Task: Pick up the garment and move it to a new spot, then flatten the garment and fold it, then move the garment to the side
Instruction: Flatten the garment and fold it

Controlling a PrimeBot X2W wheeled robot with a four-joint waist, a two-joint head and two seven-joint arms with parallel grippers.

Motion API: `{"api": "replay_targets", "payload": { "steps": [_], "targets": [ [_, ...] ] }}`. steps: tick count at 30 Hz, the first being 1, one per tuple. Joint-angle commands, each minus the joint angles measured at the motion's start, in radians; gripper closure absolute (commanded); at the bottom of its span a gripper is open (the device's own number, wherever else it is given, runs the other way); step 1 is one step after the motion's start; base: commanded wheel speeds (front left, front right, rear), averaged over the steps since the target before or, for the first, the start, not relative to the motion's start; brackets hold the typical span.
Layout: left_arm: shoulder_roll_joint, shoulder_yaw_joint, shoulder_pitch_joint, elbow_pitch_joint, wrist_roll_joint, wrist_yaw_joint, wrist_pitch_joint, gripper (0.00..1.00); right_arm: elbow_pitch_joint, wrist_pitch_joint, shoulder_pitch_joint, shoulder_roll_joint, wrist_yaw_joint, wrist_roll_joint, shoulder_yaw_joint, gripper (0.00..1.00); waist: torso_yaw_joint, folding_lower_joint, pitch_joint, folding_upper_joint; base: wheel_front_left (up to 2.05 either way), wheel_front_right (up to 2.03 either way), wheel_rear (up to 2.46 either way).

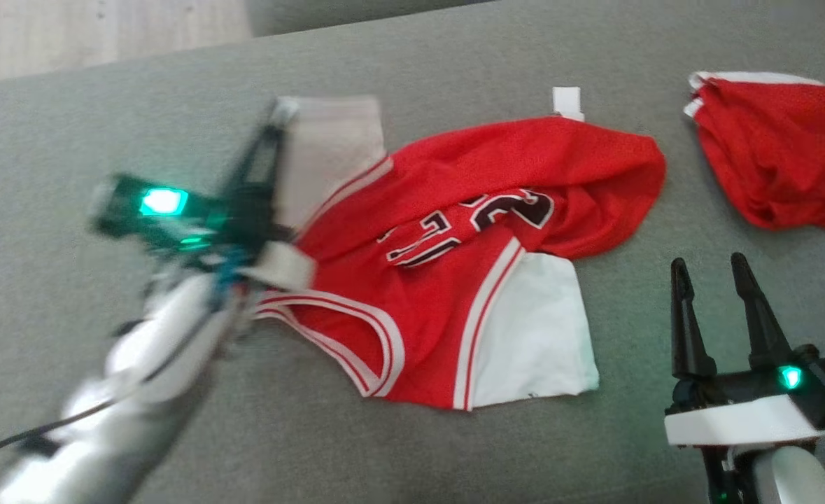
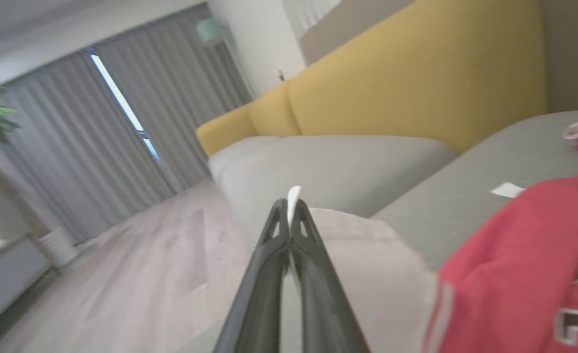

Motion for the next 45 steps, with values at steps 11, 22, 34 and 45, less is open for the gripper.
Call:
{"api": "replay_targets", "payload": {
  "steps": [11,22,34,45],
  "targets": [
    [0.370,0.264,0.237,-0.404,-0.101,0.188,0.049,1.00,-0.009,-0.011,-0.007,-0.019,0.008,0.041,0.003,0.00,0.080,0.0000,-0.006,0.0000,0.00,0.00,0.00],
    [0.377,0.283,0.327,-0.489,-0.167,0.205,0.076,1.00,0.148,-0.004,-0.168,-0.114,0.008,0.191,0.081,0.00,0.126,0.0000,0.043,0.0000,0.00,0.00,0.00],
    [0.289,0.197,0.198,-0.437,-0.137,0.124,0.069,1.00,0.501,0.402,-0.614,-0.271,0.008,0.447,0.259,0.00,0.224,0.0000,0.095,0.0000,0.00,0.00,0.00],
    [0.228,0.150,0.107,-0.370,-0.121,0.071,0.051,1.00,0.720,0.449,-0.824,-0.338,0.008,0.478,0.470,0.00,0.281,0.0000,0.153,0.0000,0.00,0.00,0.00]
  ]
}}
